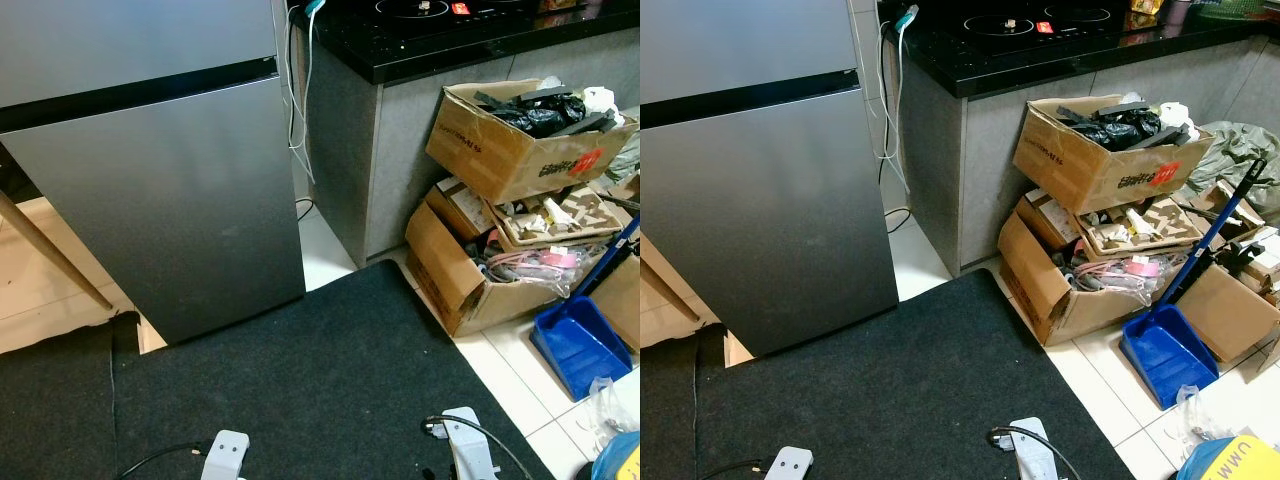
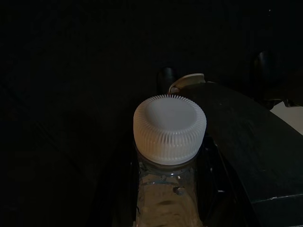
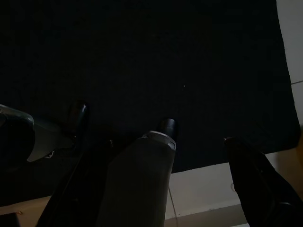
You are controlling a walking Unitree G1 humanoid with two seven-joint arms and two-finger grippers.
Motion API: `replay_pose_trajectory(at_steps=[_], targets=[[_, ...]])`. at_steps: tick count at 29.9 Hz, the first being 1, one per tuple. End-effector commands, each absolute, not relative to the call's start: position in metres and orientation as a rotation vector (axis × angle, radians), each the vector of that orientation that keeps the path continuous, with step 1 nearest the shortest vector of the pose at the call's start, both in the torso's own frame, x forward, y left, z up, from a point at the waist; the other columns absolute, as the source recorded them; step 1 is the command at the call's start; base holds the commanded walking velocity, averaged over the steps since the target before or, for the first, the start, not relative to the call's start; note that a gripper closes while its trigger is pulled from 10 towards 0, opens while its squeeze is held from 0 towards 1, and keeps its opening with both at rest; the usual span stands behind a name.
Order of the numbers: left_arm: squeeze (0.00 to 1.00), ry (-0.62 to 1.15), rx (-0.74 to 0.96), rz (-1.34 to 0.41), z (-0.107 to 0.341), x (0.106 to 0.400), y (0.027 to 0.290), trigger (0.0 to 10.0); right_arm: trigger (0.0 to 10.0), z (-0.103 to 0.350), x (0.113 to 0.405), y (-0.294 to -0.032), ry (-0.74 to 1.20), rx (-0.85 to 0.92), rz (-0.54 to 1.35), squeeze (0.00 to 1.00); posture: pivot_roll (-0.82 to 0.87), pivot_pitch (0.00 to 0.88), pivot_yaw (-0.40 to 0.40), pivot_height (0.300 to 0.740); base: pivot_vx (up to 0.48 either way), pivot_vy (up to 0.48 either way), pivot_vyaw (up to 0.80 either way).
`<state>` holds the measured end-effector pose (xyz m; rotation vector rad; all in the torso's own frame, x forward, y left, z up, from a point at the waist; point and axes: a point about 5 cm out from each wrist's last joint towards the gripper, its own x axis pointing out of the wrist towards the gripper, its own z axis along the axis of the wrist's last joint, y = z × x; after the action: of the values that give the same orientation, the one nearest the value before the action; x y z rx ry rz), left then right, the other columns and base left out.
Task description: Restocking fridge
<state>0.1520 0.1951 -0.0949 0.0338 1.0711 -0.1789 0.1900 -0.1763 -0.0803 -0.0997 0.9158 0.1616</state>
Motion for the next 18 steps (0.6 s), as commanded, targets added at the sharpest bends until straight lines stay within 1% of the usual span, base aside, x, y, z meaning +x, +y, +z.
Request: replay_pose_trajectory(at_steps=[1,18], targets=[[0.0,1.097,0.03,-0.184,-0.0985,0.1438,0.1925,10.0,10.0,-0.0833,0.1838,-0.1774,0.937,-0.107,0.161,0.0,-0.09,0.122,-0.002,0.74,0.0,0.0,0.0],[0.0,1.102,0.034,-0.185,-0.099,0.1422,0.193,10.0,10.0,-0.0844,0.1816,-0.1779,0.944,-0.113,0.166,0.0,-0.09,0.12,-0.004,0.74,0.0,0.0,0.0]])
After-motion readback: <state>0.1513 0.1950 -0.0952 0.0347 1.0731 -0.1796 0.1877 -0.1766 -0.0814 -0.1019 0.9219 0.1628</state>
